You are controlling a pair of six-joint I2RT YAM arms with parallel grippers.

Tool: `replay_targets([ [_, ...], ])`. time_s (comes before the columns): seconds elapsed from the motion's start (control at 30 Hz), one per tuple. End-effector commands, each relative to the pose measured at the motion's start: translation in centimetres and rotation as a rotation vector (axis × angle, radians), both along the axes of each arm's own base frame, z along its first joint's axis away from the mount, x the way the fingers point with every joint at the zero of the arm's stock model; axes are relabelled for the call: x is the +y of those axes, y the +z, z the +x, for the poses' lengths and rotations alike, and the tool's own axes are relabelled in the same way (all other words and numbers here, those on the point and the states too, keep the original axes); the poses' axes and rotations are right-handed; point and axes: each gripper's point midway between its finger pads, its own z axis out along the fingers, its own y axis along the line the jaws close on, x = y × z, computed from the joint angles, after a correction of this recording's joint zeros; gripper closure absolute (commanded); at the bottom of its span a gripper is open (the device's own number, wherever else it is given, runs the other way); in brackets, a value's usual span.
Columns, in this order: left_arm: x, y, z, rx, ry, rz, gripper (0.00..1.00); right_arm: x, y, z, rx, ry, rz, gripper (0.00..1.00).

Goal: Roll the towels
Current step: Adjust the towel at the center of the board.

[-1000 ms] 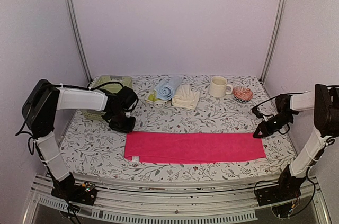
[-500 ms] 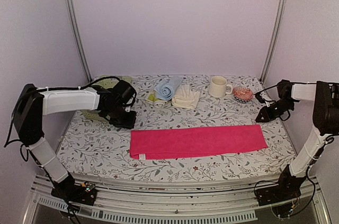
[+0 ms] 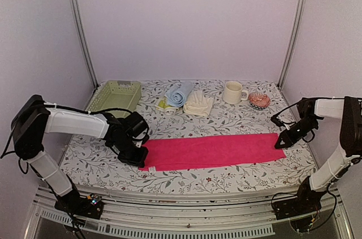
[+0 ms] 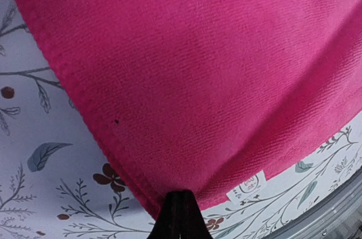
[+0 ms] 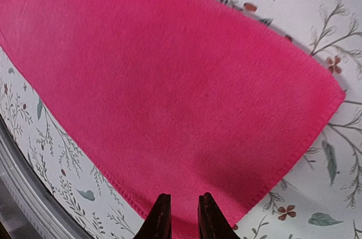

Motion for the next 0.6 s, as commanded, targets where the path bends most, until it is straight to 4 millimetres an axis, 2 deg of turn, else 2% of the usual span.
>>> replay_targets([
  [0.0, 1.0, -1.0, -1.6, 0.052, 0.035, 0.036, 1.00, 0.1, -2.5, -4.6, 0.109, 0.156, -0.039, 0.80],
  [0.1, 1.2, -1.2, -1.9, 0.054, 0.041, 0.049, 1.00, -0.8, -4.0, -5.4, 0.134, 0.167, -0.094, 0.80],
  [0.23, 1.4, -1.5, -2.5, 0.056, 0.040, 0.072, 1.00, -1.9, -5.0, -5.2, 0.150, 0.143, -0.157, 0.80],
  [0.43, 1.1, -1.1, -3.5, 0.051, 0.026, 0.058, 1.00, -6.7, -5.9, -3.1, 0.091, 0.062, -0.409, 0.80],
  [0.57, -1.1, -0.3, -3.8, 0.037, -0.028, -0.001, 1.00, -9.1, -5.8, -0.8, 0.072, -0.025, -0.446, 0.80],
])
